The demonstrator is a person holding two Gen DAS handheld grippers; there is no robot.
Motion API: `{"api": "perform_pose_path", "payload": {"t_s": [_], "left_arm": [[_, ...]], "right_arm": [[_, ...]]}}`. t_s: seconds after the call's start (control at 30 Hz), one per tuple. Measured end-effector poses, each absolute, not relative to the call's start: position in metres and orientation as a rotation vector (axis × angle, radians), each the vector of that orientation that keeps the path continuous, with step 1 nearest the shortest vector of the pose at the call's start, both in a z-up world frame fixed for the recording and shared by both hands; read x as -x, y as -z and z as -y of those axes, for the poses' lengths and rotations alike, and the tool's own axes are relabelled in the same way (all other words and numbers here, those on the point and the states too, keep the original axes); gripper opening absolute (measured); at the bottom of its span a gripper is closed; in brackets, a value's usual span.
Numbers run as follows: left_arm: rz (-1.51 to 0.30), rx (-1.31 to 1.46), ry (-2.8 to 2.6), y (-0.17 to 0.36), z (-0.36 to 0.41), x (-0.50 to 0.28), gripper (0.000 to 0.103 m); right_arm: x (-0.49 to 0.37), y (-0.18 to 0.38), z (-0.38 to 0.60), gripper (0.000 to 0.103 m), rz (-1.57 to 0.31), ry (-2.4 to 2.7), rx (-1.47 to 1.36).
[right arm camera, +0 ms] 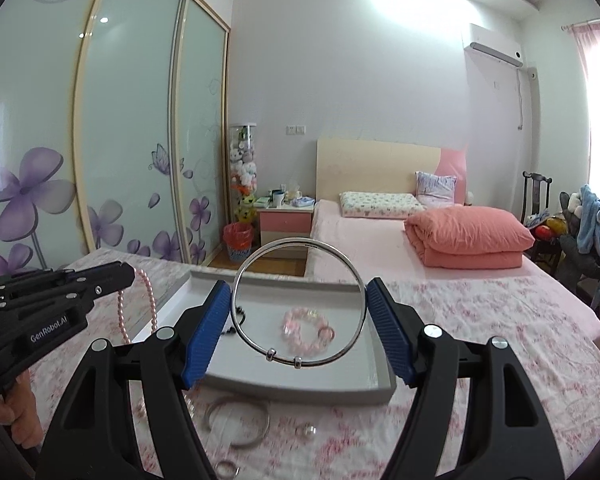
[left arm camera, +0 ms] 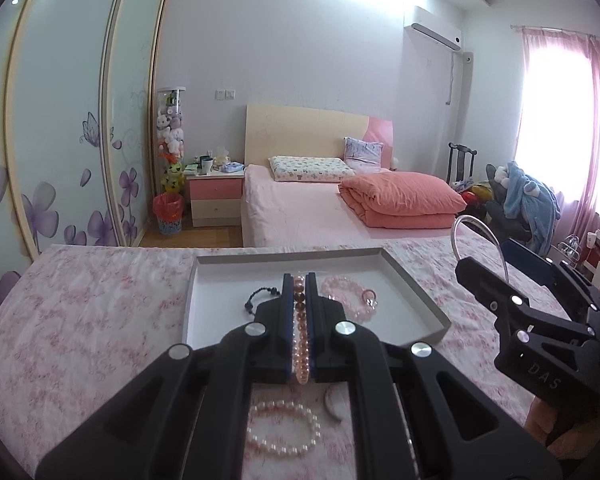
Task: Organize jewelry
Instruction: 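Carry the bangle and pink pearl bracelet into the tray and open both tools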
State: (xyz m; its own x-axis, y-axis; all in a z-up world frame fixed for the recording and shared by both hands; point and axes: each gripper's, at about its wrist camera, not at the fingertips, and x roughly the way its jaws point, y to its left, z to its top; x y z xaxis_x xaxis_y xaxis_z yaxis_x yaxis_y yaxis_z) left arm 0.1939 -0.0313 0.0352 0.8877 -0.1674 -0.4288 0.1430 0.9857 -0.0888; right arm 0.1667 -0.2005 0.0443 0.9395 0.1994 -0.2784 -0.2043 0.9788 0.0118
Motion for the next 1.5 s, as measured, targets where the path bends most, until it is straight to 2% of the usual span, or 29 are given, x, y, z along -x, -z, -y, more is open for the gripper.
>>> {"api": "perform_pose_path", "payload": {"t_s": [0.33, 0.87, 0.97, 1.03, 1.27, 1.5], "left_arm": [[-0.508, 0.089, 0.135, -0.015, 0.02, -0.258, 0.007], [-0.612, 0.122, 0.149, 0.02, 0.014, -0.325, 0.008], [-0.628, 0.13, 0.141, 0.024, 0.011, -0.328, 0.016], [-0.631, 0.142, 0.134, 0.023, 0.007, -0.328, 0.016], [-0.601, 0.143, 0.073, 0.009, -0.019, -0.304, 0.017], [-0.606, 0.123, 0.059, 0.004, -0.033, -0.259, 0.022]], "right_arm": [[-0.224, -0.024, 0.193, 0.07, -0.324, -0.178, 0.005], [-0.285, 0.022, 0.18, 0.071, -0.519, -0.188, 0.004], [-0.286, 0.023, 0.177, 0.073, -0.538, -0.189, 0.003], [-0.285, 0.021, 0.177, 0.076, -0.533, -0.188, 0.002], [-0.269, 0.01, 0.191, 0.076, -0.513, -0.183, -0.02], [-0.234, 0.004, 0.202, 0.076, -0.523, -0.192, -0.022]]}}
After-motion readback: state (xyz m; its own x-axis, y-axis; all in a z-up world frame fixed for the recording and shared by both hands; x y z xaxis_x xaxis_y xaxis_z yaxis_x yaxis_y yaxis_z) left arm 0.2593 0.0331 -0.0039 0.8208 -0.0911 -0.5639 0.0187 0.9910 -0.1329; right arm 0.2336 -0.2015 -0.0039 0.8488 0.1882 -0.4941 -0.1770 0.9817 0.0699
